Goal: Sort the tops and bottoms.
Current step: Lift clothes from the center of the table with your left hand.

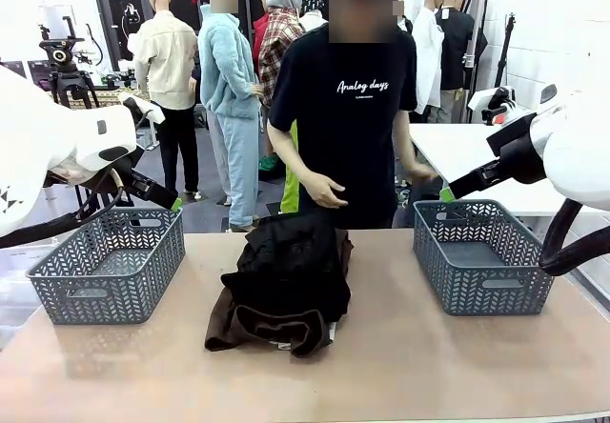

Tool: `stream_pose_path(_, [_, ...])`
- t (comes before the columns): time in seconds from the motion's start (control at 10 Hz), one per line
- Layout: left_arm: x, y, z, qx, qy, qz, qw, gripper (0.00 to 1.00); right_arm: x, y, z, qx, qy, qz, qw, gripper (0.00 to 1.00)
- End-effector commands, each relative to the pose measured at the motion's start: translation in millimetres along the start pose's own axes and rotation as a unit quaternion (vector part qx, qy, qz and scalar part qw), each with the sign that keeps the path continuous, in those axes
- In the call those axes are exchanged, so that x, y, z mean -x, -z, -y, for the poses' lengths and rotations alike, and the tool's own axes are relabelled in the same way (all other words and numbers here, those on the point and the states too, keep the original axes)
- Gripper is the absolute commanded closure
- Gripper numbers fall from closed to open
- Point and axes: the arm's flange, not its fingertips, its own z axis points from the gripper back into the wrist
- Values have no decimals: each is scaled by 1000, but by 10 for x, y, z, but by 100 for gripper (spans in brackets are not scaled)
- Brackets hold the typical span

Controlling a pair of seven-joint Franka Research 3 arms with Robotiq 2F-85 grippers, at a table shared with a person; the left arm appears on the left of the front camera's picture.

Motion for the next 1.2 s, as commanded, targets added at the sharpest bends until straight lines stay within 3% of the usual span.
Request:
stream_pose_path(0.0, [12, 8, -8, 7, 0, 8, 1000, 0, 6, 5, 10, 0, -1, -1, 1000, 0])
stream_pose_path(1.1, [12, 8, -8, 7, 0, 8, 1000, 0, 6, 5, 10, 0, -1, -1, 1000, 0])
